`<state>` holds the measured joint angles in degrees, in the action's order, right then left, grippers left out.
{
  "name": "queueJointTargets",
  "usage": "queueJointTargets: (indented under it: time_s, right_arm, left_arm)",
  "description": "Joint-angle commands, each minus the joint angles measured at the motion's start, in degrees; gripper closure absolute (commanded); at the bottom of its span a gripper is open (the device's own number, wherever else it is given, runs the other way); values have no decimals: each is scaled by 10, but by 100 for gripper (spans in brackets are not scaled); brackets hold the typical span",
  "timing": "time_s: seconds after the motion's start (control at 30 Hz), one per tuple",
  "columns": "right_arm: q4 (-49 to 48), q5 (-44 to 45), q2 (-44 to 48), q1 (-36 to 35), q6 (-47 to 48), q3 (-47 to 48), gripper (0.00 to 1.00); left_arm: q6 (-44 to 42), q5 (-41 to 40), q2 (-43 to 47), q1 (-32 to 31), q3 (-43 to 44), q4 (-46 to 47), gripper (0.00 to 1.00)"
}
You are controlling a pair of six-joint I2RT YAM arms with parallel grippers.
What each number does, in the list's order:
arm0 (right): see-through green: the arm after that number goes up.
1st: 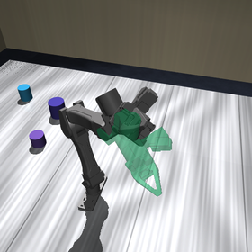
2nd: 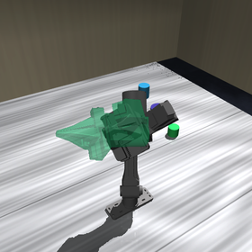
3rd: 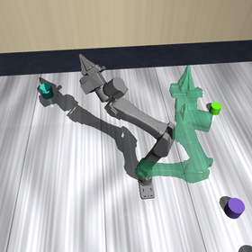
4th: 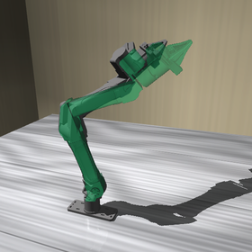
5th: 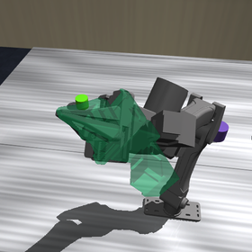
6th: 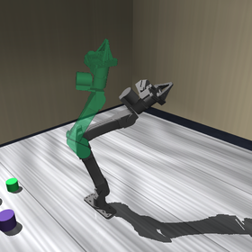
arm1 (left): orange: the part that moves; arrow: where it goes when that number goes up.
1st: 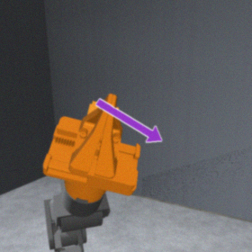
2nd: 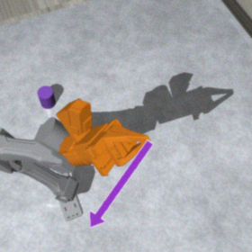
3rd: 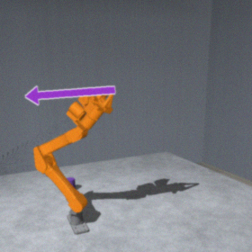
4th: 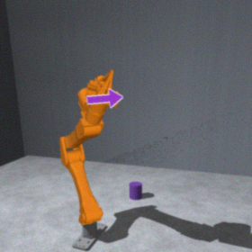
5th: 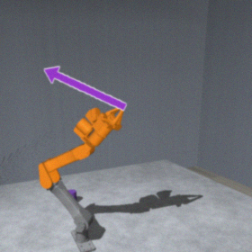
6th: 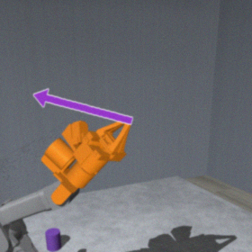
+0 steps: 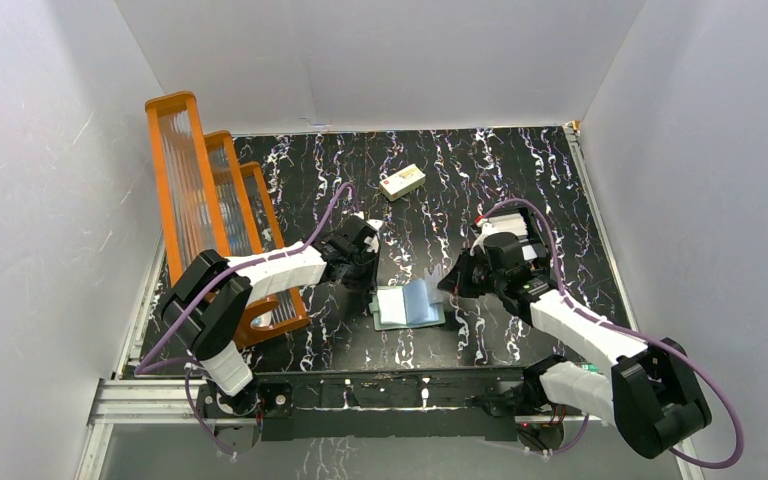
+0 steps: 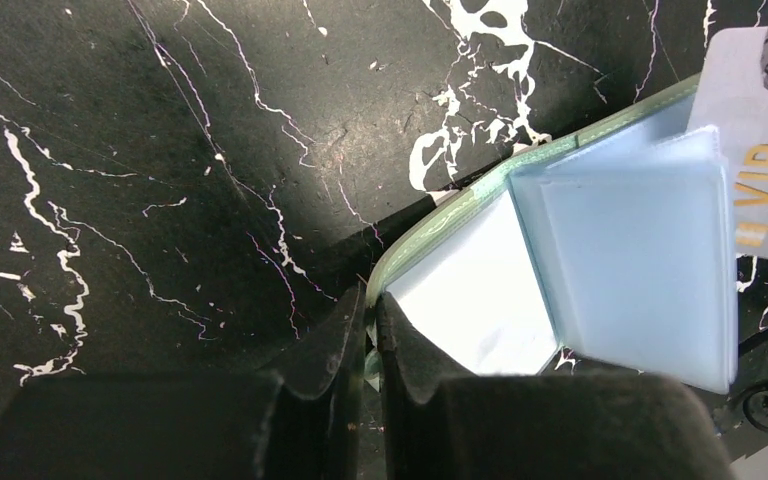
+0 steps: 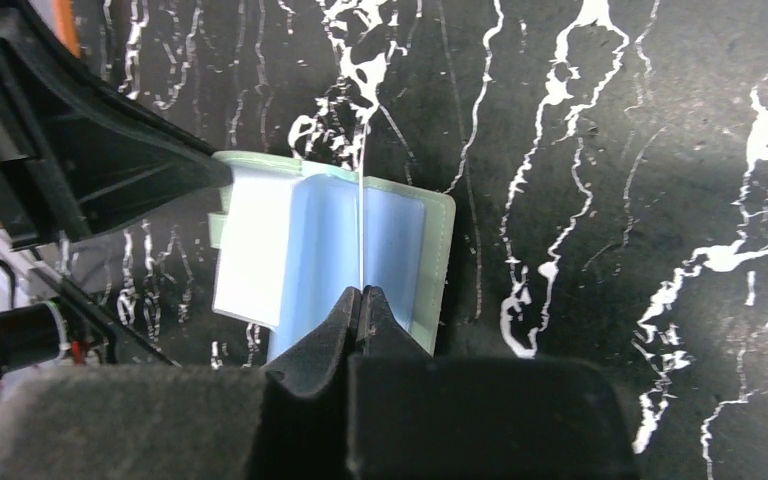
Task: Put the credit cards into the card holder
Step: Adjust the card holder at the center of the board.
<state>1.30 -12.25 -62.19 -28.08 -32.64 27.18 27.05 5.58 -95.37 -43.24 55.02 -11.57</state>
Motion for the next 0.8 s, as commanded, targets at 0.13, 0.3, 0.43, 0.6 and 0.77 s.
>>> queueJointTargets:
  time_s: [0.13,0.3,0.43,0.6,0.77]
  right_arm:
    - [-34,-27,38,4,-41,6,100]
    - [-22,-21,37,5,-40,4,100]
    - [-18,-18,43,5,-40,3,100]
    - [-22,-29,40,5,-42,4,100]
    - [-33,-40,37,5,-50,-2,100]
  left_arm:
    - [1,18,14,-2,15,-14,82]
    - [11,-5,25,-1,45,-55,76]
    - [21,-5,48,-1,75,-79,67]
    - [50,56,68,-2,100,-71,63]
    - [71,85,78,-9,106,-50,60]
